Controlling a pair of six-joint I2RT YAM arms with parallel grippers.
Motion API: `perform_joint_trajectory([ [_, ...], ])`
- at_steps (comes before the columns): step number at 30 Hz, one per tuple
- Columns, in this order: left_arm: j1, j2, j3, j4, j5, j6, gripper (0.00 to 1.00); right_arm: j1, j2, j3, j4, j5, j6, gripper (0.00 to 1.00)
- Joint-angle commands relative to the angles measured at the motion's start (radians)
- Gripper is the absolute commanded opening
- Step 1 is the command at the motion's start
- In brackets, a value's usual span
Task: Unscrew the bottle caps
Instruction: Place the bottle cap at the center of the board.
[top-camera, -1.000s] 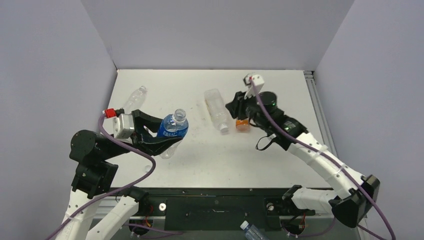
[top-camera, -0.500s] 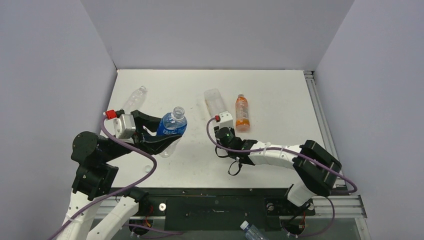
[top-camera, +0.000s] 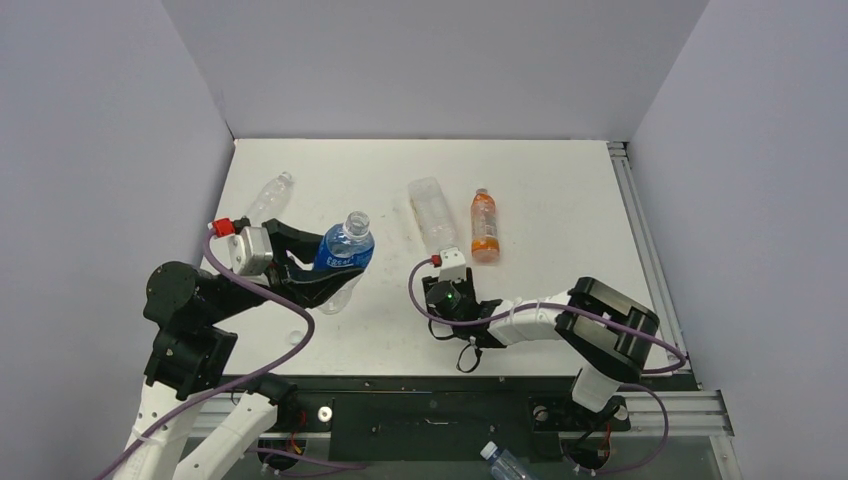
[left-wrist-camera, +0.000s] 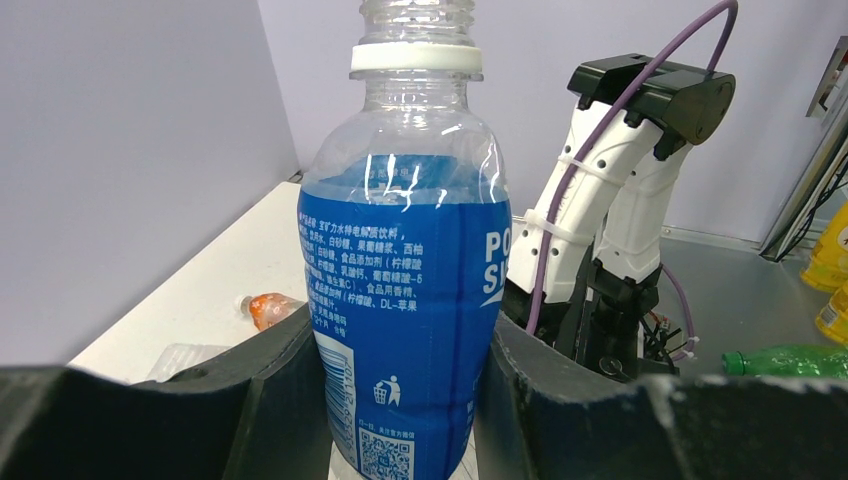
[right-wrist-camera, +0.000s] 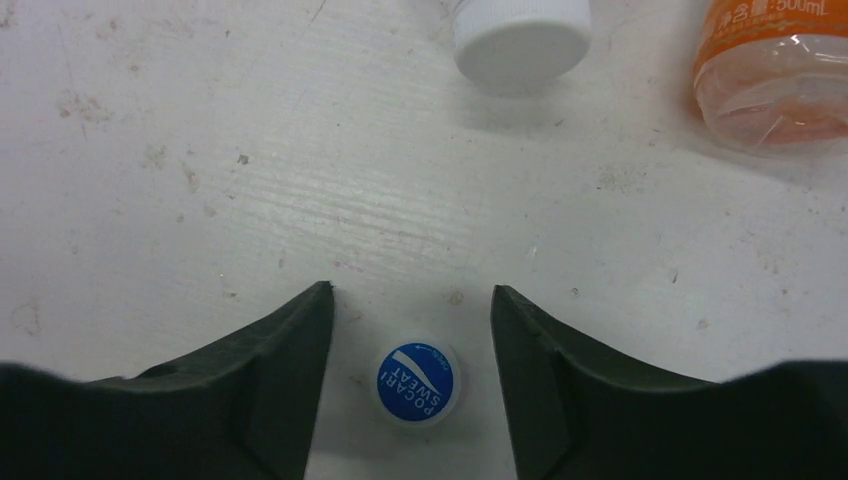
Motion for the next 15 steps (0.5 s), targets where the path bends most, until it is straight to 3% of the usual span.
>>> perform_joint_trajectory([
  [1,0.006,0.004,0.011,0.028,-0.023,0.006,0.00,0.002,-0.043,0.012,0.043,0.007,0.018,0.64],
  [3,0.006,0.003,0.011,0.025,-0.029,0.010,0.00,-0.001,-0.102,0.030,0.008,-0.005,-0.011,0.73],
  [8,0.006,0.004,0.006,0.024,-0.043,0.018,0.00,-0.032,-0.354,0.112,-0.140,-0.118,-0.112,0.77],
  [10,0.006,0.004,0.000,0.029,-0.052,0.018,0.00,-0.067,-0.507,0.176,-0.194,-0.233,-0.144,0.77],
  [15,0.006,0.008,-0.017,0.044,-0.070,0.019,0.00,-0.205,-0.619,0.469,-0.333,-0.678,-0.158,0.78],
])
